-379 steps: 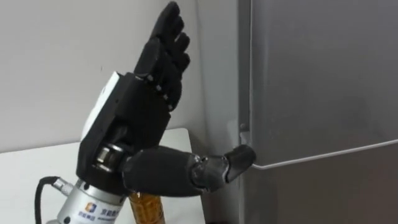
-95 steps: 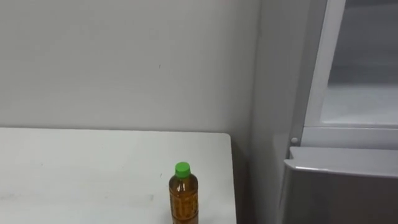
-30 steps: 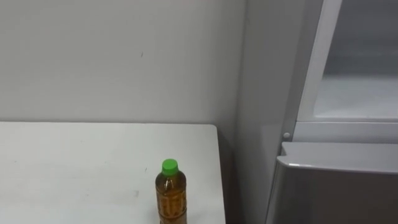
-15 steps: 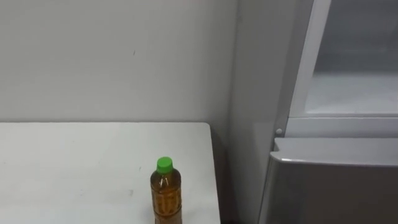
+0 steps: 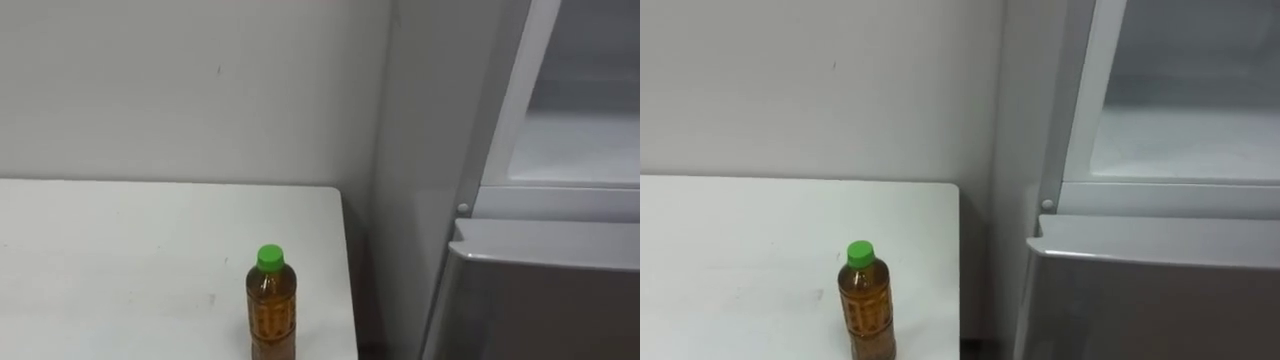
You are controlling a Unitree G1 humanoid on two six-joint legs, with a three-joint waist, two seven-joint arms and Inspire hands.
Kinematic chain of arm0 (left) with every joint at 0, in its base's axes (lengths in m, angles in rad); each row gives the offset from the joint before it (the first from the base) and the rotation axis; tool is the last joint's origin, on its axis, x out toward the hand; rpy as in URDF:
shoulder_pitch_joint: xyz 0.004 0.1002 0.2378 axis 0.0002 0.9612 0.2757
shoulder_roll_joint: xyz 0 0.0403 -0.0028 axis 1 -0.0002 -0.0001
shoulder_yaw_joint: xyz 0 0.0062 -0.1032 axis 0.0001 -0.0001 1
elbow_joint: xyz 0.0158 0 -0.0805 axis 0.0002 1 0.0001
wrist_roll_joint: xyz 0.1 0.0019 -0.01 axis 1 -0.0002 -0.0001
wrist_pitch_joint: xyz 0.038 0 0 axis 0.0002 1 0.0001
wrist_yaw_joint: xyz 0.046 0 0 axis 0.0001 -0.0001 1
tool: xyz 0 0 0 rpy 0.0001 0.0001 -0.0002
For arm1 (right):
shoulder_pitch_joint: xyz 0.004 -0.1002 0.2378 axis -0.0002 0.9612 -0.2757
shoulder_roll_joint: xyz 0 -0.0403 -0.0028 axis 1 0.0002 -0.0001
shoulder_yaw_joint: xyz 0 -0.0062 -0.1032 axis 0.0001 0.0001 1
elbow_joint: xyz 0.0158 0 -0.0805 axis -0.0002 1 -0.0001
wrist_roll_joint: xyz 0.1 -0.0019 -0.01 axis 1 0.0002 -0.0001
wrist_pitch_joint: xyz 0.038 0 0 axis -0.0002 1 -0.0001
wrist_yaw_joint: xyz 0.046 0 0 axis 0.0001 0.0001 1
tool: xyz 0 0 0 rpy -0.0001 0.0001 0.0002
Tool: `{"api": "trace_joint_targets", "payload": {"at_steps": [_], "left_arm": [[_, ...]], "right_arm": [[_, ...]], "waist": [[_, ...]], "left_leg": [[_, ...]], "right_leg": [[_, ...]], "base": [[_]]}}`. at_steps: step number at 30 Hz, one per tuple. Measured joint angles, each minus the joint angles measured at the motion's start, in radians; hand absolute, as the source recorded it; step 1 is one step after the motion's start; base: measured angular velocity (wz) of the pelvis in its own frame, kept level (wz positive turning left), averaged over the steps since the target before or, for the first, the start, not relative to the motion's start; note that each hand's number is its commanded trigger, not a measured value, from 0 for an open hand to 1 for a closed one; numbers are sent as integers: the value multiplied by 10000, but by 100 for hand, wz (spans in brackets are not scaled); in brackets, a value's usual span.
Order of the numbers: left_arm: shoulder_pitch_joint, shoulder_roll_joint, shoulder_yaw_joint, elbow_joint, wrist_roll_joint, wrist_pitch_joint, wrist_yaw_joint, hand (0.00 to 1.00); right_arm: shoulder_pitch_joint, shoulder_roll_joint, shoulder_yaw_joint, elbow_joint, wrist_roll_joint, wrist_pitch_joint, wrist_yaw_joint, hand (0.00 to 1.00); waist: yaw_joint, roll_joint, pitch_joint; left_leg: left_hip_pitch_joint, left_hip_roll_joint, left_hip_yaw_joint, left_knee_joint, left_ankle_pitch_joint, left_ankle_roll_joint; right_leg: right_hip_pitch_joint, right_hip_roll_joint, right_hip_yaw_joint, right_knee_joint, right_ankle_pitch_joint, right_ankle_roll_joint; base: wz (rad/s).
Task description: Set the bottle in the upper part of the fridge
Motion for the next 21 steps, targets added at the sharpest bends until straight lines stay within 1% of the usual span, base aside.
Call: {"api": "trace_joint_targets", "payload": {"at_steps": [1, 2, 4, 7, 9, 11, 13, 16, 17, 19, 20, 21], "left_arm": [[1, 0, -3, -1, 0, -1, 0, 0], [22, 0, -3, 0, 6, -1, 1, 0], [92, 14, -6, -1, 30, 6, 29, 0], [198, 59, -21, -2, 229, 17, 80, 0], [287, 64, -103, -1, 397, 27, 75, 0], [294, 63, -103, -1, 392, 34, 70, 0], [293, 62, -102, -12, 394, 35, 52, 0], [265, 74, -85, 13, 416, 32, 2, 0], [241, 99, -85, 65, 406, 31, 1, 0], [278, 167, -91, 57, 399, 32, -5, 0], [308, 195, -96, 45, 408, 35, -13, 0], [309, 201, -96, 45, 410, 37, -17, 0]], "right_arm": [[10, -22, -2, -108, -13, 72, -28, 0], [111, -132, -1, -428, -53, 237, -47, 0], [273, -297, 8, -1069, -113, 309, -20, 0], [307, -525, 174, -1513, -347, 370, 2, 0], [308, -671, 197, -1862, -419, 522, 31, 0], [308, -681, 196, -1978, -418, 567, 89, 0], [307, -715, 195, -2267, -419, 736, 98, 0], [307, -976, 196, -2985, -713, 1043, 164, 0], [307, -1087, 194, -3188, -847, 1084, 203, 0], [306, -1186, 175, -3691, -868, 1087, 216, 0], [294, -1277, 147, -4118, -820, 1082, 310, 0], [261, -1275, 105, -4404, -786, 1064, 347, 0]], "waist": [[27, 9, 6], [92, 43, 27], [140, 100, 22], [146, 129, 21], [167, 135, 19], [187, 119, 9], [199, 107, 4], [228, 79, 12], [253, 48, 19], [280, -26, 31], [349, -63, 21], [388, -73, 14]], "left_leg": [[-3, 15, 4, 2, 3, 4], [12, 38, 30, 3, 5, 8], [27, 45, 58, 2, 8, 12], [39, 71, 71, -16, 10, 13], [25, 86, 72, -10, 11, 12], [23, 90, 87, 6, 20, 11], [20, 89, 98, 8, 40, 12], [-38, 68, 113, -9, 119, 31], [-22, 65, 122, -5, 128, 32], [-26, 69, 130, 0, 137, 26], [-33, 72, 131, 2, 138, 24], [-32, 76, 129, 2, 139, 24]], "right_leg": [[-21, 1, 2, 28, 2, -4], [-43, -2, 1, 92, 3, -4], [-44, 0, -1, 102, 4, -6], [-41, 0, -2, 117, 27, -44], [-45, 5, -15, 129, 42, -66], [-48, -2, -15, 147, 48, -76], [-98, -29, -3, 227, 46, -80], [-205, -67, 10, 305, 50, -86], [-203, -73, 14, 332, 50, -87], [-210, -67, 33, 344, 49, -90], [-215, -59, 71, 314, 49, -92], [-210, -51, 96, 293, 55, -100]], "base": [[-9], [-5], [-4], [-4], [0], [0], [-2], [-3], [0], [-2], [-5], [-4]]}}
